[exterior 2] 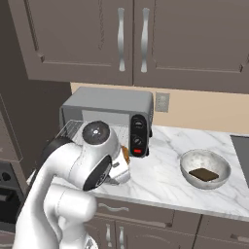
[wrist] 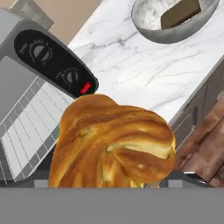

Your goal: Pick up the heated bread from the toaster oven and place it in the bowl. Then move the bread bowl to the dining counter.

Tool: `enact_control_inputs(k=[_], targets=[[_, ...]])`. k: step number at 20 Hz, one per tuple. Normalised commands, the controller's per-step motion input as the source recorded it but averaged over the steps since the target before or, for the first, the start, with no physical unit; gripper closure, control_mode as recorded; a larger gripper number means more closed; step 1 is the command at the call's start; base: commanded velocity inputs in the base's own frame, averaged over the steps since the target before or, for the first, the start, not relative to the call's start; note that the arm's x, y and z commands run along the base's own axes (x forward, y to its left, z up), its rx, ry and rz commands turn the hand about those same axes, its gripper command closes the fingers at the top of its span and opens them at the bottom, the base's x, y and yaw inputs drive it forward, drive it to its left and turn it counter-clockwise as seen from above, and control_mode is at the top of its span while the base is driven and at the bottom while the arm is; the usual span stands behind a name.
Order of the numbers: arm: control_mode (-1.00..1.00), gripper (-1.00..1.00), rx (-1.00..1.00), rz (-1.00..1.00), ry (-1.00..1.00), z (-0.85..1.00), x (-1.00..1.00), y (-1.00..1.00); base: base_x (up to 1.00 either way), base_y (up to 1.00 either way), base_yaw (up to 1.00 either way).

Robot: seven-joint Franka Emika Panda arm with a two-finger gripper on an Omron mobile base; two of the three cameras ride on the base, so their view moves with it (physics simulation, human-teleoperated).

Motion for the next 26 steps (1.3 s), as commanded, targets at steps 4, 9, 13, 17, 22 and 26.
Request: enact_control_inputs(k=[4,9,13,17,22,26], targets=[[-1.0,1.0,0.16,0.0,0.0,0.0,0.01,-1.0,0.0,0.0,0.0],[-1.0,1.0,0.17,0.0,0.07,0.0,0.26,-1.0,0.0,0.0,0.0],[-1.0,1.0,0.11,0.0,0.14,0.0,0.55,-1.0,0.0,0.0,0.0],[-1.0,1.0,0.08,0.0,0.21,-0.03,0.72,-1.0,0.0,0.0,0.0],[-1.0,1.0,0.01,-0.04,0.41,-0.09,0.69,-1.0,0.0,0.0,0.0],[-1.0,1.0,-0.05,-0.06,0.2,0.0,0.1,-0.08,0.0,0.0,0.0]])
